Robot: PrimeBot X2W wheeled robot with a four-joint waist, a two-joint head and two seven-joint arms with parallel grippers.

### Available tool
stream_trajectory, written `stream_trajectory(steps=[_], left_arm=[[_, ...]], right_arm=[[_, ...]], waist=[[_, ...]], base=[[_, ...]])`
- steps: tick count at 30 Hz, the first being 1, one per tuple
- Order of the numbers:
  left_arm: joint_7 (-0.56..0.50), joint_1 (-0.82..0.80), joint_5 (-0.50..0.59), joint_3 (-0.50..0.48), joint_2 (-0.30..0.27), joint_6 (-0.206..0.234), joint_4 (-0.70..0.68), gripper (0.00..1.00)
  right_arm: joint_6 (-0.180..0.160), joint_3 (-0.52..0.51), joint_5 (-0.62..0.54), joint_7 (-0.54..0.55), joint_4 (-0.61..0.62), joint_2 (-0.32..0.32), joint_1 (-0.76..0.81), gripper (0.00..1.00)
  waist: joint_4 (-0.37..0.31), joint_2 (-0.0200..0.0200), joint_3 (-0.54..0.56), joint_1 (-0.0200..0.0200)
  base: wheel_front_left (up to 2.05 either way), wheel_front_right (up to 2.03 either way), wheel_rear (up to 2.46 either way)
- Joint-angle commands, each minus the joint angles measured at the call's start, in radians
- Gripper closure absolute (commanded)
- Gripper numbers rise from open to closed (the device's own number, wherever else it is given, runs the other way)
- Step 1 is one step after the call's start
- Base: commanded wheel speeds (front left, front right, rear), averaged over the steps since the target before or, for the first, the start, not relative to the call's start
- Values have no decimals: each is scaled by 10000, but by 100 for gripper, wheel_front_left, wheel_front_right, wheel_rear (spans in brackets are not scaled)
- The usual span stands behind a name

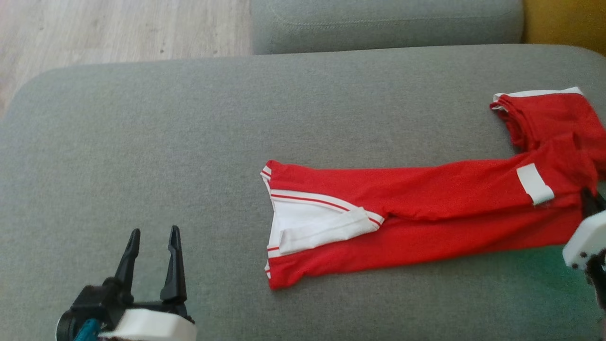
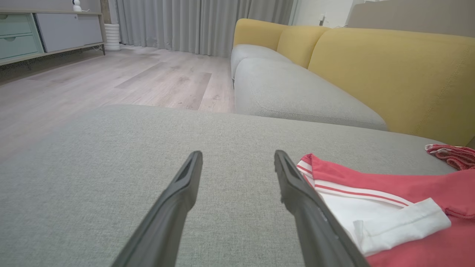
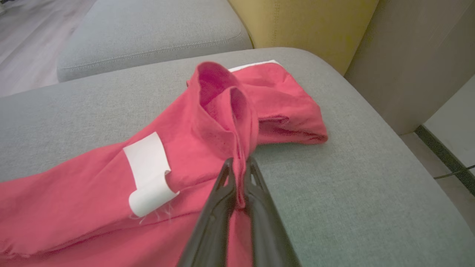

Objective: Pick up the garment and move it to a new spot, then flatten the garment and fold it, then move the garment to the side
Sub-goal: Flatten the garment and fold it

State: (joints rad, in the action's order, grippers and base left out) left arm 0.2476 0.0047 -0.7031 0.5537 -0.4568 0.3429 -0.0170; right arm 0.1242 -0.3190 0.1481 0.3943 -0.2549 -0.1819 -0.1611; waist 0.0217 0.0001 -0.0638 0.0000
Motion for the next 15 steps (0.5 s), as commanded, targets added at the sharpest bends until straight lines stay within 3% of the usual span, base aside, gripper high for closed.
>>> stream_trajectory(steps=[1,7,15], left_arm=[[52,-483,67,-328,-119,5,-211,0],[65,-516,29,-275,-46,-140,-6,0],[-18,-597,46,-149,6,-141,-7,0]], right_arm=[[65,126,110,69,561,-223,-131,100],[65,601,766,706,1814,416,165,100],[65,2322,1819,1470,3313,1115,507,100]], waist=[[-74,-1,75,0],[-157,-1,266,0],[195,-1,234,0]], base=[[0,0,0],[0,0,0],[0,0,0]])
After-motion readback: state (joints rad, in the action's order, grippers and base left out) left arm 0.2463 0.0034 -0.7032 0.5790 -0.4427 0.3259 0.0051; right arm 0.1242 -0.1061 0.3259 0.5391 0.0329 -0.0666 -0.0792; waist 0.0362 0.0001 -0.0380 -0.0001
